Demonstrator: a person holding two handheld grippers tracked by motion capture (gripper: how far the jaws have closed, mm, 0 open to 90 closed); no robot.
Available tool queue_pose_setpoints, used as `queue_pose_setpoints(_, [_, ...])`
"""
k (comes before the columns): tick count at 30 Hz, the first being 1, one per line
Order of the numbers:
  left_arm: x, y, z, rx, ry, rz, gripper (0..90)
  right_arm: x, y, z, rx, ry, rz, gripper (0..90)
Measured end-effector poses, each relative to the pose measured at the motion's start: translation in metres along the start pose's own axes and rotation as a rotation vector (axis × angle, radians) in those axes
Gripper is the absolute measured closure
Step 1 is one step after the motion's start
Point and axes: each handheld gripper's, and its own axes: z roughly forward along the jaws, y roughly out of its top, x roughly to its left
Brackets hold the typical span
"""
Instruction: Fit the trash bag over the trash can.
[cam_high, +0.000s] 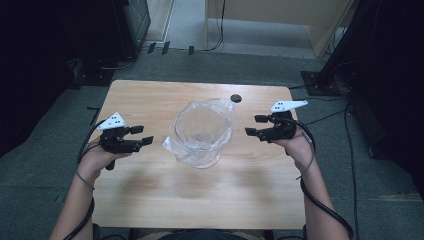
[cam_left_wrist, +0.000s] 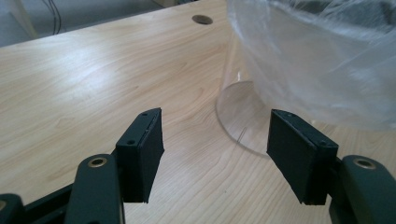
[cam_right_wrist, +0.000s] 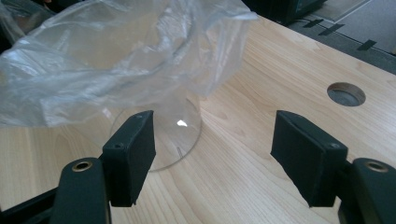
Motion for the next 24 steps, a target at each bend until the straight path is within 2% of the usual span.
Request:
queue_pose_setpoints(5, [0.003, -0.006, 0.004, 0.002, 0.014, 0.003, 35.3, -0.006, -0.009, 0.005, -0.007, -0.003, 0.014, 30.6])
queue_pose_setpoints(7, [0.004, -0.009, 0.005, 0.008, 0.021, 0.007, 35.3, -0.008, -0.013, 0.009, -0.005, -0.006, 0.005, 30.7])
queue_pose_setpoints(11, [0.006, -0.013, 0.007, 0.014, 0.03, 0.015, 35.3, -0.011, -0.02, 0.017, -0.033, 0.016, 0.022, 30.8])
queue_pose_setpoints(18, [0.01, -0.02, 0.01, 0.013, 0.042, 0.003, 35.3, -0.017, -0.031, 0.027, -0.016, -0.011, 0.019, 30.8])
queue_pose_setpoints(24, [0.013, -0.027, 0.013, 0.024, 0.056, 0.009, 35.3, -0.023, -0.042, 0.035, 0.009, -0.016, 0.02, 30.7])
